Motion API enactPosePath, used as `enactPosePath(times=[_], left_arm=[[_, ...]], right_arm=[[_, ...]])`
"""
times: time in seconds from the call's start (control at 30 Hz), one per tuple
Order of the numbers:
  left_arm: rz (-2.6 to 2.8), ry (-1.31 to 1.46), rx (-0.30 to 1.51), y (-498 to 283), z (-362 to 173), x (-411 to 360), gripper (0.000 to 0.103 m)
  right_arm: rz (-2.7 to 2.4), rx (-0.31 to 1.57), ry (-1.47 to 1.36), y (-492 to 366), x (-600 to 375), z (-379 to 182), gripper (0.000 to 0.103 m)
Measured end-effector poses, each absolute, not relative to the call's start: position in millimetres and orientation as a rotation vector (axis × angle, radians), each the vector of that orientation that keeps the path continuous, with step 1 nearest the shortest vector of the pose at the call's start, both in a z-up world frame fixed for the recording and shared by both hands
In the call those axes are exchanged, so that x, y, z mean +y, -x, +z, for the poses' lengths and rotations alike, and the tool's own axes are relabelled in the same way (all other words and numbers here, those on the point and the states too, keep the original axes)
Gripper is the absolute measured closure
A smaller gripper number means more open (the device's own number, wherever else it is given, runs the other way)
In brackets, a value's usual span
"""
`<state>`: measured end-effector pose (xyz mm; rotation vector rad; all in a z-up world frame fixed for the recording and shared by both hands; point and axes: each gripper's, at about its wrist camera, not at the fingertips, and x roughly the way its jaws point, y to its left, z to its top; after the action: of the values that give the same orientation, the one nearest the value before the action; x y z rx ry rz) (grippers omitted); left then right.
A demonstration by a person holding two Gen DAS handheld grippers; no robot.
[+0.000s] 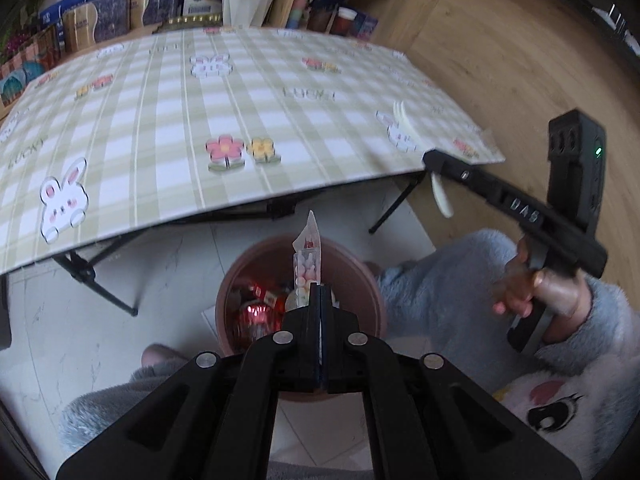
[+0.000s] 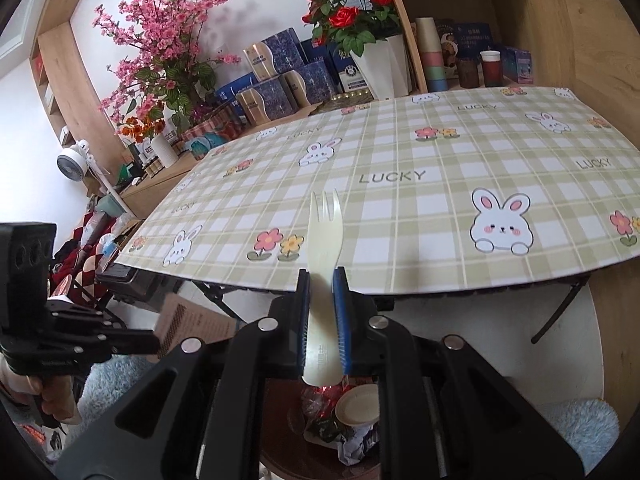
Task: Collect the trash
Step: 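Carry the leaflet into the brown bin and open the left tool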
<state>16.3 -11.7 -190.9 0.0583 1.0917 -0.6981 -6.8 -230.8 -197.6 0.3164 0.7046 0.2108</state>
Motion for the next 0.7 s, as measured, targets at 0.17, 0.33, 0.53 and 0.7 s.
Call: enactPosePath(times=[0.17, 0.33, 0.53, 0.7], left_arm=[[-0.648, -0.115, 1.189, -23.5, -233.1, -20.1, 0.102], [-0.596, -0.130, 1.269, -36.8, -270.4, -30.7, 0.102], [-0.556, -0.178, 1.324, -44.2, -305.5, -49.0, 0.102], [-0.521, -0.299, 1.337, -43.4, -327.6, -65.9, 0.102]], right_arm=[[0.198, 0.722, -0.339, 10.5, -237.1, -206.6, 0.087], [0.184, 0.729, -0.354, 10.9, -244.8, -211.6, 0.087], [0.164, 0.736, -0.368, 12.0, -254.4, -216.3, 0.087], [0.148, 0.745, -0.387, 12.2, -261.2, -220.3, 0.087]])
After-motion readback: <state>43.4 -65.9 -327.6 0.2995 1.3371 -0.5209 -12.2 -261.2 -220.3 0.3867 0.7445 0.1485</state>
